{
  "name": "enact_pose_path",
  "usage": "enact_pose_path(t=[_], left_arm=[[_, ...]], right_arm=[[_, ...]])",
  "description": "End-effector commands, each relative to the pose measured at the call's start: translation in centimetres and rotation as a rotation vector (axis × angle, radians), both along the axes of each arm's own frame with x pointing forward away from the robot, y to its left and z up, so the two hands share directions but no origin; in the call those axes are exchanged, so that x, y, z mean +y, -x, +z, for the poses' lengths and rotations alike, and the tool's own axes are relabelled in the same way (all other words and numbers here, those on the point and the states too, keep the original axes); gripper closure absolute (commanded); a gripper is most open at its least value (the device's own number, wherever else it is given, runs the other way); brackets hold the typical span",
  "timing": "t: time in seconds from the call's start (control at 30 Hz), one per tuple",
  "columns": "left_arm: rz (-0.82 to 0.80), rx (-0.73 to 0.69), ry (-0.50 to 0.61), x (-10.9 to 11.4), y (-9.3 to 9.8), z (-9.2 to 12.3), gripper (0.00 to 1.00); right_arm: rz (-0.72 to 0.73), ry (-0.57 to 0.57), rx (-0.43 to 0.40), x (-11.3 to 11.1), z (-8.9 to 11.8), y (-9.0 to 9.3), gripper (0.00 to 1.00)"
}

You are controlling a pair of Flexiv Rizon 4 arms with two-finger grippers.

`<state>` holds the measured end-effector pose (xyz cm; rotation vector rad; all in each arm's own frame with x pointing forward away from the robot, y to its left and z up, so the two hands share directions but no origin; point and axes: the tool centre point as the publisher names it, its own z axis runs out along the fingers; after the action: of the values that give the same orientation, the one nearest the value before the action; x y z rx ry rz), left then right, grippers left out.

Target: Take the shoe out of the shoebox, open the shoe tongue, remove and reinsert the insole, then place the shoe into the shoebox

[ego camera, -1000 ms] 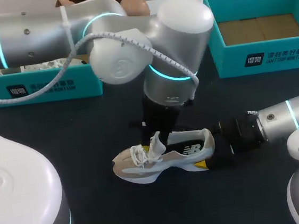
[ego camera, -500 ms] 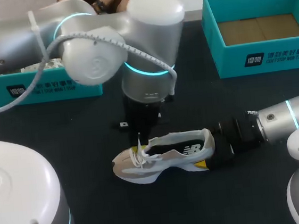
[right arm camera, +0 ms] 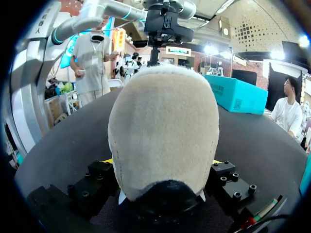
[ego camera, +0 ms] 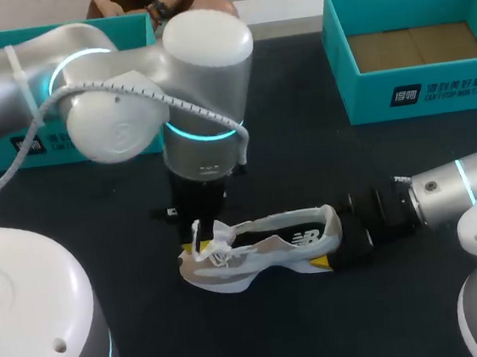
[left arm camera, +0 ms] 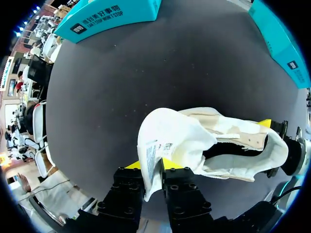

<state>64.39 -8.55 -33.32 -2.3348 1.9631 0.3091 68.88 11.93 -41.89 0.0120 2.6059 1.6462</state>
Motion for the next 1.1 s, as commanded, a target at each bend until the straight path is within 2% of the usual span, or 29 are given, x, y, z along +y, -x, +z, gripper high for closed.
enact_pose_path(t=[0.03, 0.3, 0.57, 0.6, 0.7, 0.77, 0.93, 1.1], left_arm=[[0.021, 0.013, 0.060, 1.0, -0.2, -1.8, 0.58], [0.070, 0.024, 0.021, 2.5, -0.2, -3.4, 0.53], [0.112, 0.041, 0.011, 3.4, -0.4, -3.8, 0.50], [0.100, 0.034, 0.021, 3.3, -0.4, -3.5, 0.47], [0.057, 0.014, 0.058, 3.0, -0.6, -1.8, 0.16], [0.015, -0.003, 0.078, 2.7, -0.8, -0.5, 0.01], [-0.112, 0.016, 0.144, 1.9, -1.3, 2.3, 0.00], [-0.380, 0.029, 0.190, 0.3, -1.8, 5.0, 0.00]], right_arm=[[-0.001, 0.006, 0.000, 0.2, -0.4, -0.1, 1.00], [-0.001, 0.006, 0.000, 0.2, -0.4, -0.1, 1.00], [-0.001, 0.006, 0.000, 0.2, -0.4, -0.1, 1.00], [-0.001, 0.006, 0.000, 0.2, -0.4, -0.1, 1.00], [-0.001, 0.006, 0.000, 0.2, -0.4, -0.1, 1.00], [-0.001, 0.006, 0.000, 0.2, -0.4, -0.1, 1.00], [-0.001, 0.006, 0.000, 0.2, -0.4, -0.1, 1.00], [-0.001, 0.006, 0.000, 0.2, -0.4, -0.1, 1.00]])
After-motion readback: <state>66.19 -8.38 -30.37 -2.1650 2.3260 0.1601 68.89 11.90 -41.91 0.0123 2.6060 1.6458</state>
